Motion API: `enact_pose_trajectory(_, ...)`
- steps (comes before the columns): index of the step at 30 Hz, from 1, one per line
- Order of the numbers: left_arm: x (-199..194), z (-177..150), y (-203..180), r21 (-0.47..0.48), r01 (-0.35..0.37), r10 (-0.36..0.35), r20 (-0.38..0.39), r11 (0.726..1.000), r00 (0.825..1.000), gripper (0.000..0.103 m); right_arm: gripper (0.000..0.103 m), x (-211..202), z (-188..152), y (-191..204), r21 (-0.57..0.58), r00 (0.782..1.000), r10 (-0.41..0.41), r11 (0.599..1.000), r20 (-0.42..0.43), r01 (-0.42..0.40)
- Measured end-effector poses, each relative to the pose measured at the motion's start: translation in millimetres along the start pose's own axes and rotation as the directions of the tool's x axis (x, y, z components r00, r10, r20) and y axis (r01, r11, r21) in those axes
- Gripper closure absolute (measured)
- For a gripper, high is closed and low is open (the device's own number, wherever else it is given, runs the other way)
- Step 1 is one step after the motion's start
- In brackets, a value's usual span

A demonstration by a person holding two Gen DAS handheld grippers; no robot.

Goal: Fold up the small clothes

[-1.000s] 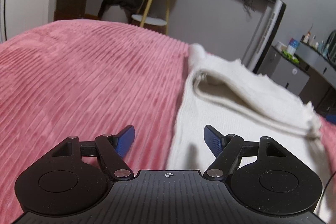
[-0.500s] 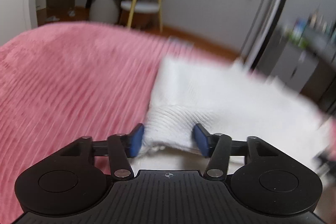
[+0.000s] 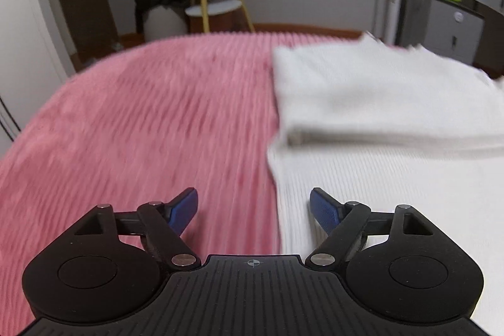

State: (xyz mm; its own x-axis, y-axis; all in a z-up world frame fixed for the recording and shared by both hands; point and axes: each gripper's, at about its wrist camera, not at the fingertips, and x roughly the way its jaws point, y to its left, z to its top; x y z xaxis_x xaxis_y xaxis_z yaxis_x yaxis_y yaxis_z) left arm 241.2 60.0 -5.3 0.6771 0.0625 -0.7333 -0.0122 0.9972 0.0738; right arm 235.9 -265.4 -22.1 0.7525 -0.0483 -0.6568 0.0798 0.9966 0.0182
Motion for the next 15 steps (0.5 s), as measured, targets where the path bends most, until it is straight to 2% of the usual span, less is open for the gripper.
enact_pose_trajectory(3, -23, -30, 5, -0.027, 0.033, -0.034, -0.040, 0.999, 0.999, 0.016, 0.069, -26, -28, -11, 0.056, 0.998, 0.041, 0.998, -0.041, -0.039)
enact_pose_trajectory(6, -39, -54, 5, -0.047, 0.050, -0.053, -0.075, 0.998, 0.996, 0.016, 0.059, -56, -58, -19, 0.132, 0.994, 0.087, 0.988, -0.066, -0.077)
enact_pose_trajectory(11, -66, -75, 2, -0.075, 0.041, -0.048, -0.096, 0.996, 0.994, 0.016, 0.058, -81, -94, -19, 0.190, 0.984, 0.119, 0.977, -0.134, -0.092)
enact_pose_trajectory(15, -82, -90, -3, -0.058, 0.029, -0.035, -0.110, 0.998, 0.993, 0.016, 0.055, -99, -109, -15, 0.200, 0.983, 0.117, 0.976, -0.139, -0.088)
